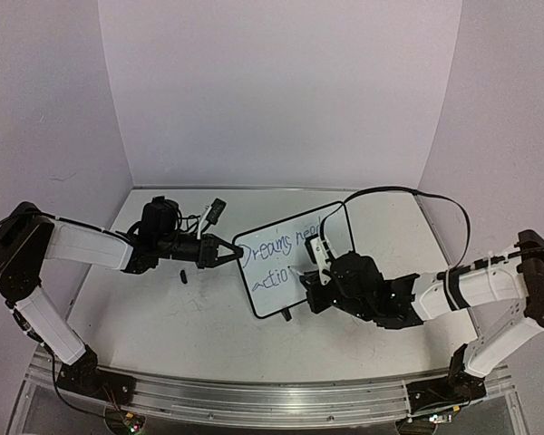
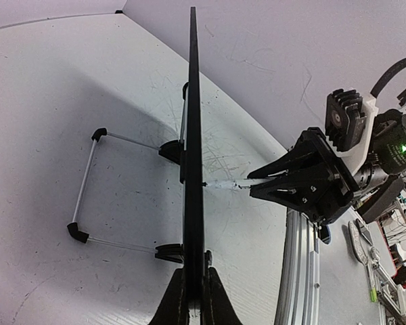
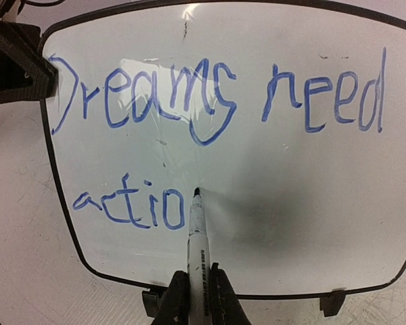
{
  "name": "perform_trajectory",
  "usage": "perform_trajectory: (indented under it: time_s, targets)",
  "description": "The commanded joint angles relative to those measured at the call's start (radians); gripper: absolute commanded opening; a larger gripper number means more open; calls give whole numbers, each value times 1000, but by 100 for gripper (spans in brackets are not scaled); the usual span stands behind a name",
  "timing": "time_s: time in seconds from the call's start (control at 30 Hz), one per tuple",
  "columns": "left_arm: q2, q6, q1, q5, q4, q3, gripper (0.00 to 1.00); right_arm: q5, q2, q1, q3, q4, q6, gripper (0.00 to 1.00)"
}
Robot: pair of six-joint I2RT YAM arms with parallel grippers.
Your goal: Write a sentence on the whiteboard
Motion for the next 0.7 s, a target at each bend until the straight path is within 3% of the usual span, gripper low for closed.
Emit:
perform_trajectory:
  time_s: [0.0, 0.67]
  targets:
    - [-14, 41, -1, -8, -47, 21, 0, -10, 20, 1, 33, 45, -15, 0]
    - [-14, 41, -1, -9, -48, 20, 0, 13, 23, 10, 7, -14, 32, 0]
